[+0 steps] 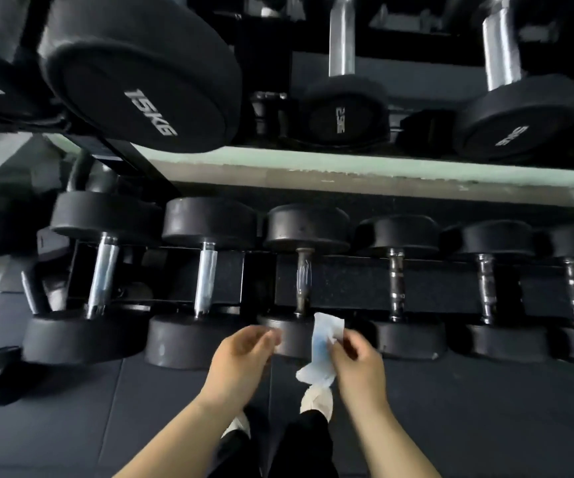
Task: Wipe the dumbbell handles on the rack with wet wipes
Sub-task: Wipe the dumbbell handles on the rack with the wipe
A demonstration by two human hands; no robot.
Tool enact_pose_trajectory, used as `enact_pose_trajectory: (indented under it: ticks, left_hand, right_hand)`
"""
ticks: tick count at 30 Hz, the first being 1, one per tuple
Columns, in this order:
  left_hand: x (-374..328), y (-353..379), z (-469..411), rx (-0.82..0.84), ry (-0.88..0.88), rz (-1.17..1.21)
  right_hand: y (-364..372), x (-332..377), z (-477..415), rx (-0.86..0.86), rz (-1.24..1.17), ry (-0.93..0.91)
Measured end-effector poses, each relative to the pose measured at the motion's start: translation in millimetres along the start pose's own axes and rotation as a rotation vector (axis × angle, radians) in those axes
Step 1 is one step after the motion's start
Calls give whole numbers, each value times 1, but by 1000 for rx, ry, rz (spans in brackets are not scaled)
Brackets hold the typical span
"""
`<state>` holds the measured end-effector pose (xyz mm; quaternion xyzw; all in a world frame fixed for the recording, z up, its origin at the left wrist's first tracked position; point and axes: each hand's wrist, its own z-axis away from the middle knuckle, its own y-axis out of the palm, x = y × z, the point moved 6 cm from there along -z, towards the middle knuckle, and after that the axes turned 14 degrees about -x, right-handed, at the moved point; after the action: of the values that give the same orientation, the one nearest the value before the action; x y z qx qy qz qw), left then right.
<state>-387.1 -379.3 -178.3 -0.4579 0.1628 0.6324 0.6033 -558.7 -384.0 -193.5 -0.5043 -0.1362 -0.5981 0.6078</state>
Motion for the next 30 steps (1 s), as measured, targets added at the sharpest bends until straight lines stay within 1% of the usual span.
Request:
enact_pose_trajectory:
  ticks: [2, 4, 7, 10, 13, 15, 17, 20, 24, 30]
  left_hand:
    - [16, 15, -17, -101, 80, -86]
    - [26, 37, -32, -155, 214, -178]
    - [38, 71, -55, -245, 433, -315]
    - [56, 94, -74, -322, 532, -400]
    - [64, 98, -77, -406, 562, -412]
    - [63, 98, -77, -422, 592, -436]
    - [63, 98, -76, -426, 626, -474]
    - [63, 98, -76, -414, 604, -467]
    - [64, 97, -77, -412, 609, -468]
    - [63, 97, -76, -417, 635, -470]
  right_hand:
    - [-6, -17, -32, -63, 63, -20]
    - [-9, -30, -64, -123, 113, -52]
    - [-7, -46, -111, -199, 87, -46]
    - [10, -58, -146, -208, 31, -14]
    - [32, -66, -172, -177, -35, 64]
    - [45, -62, -184, -161, -112, 100]
    - [55, -54, -194, -147, -128, 95]
    - [73, -44, -201, -75, -95, 33]
    - [102, -38, -192, 168, 79, -79]
    - [105, -38, -186, 217, 191, -201]
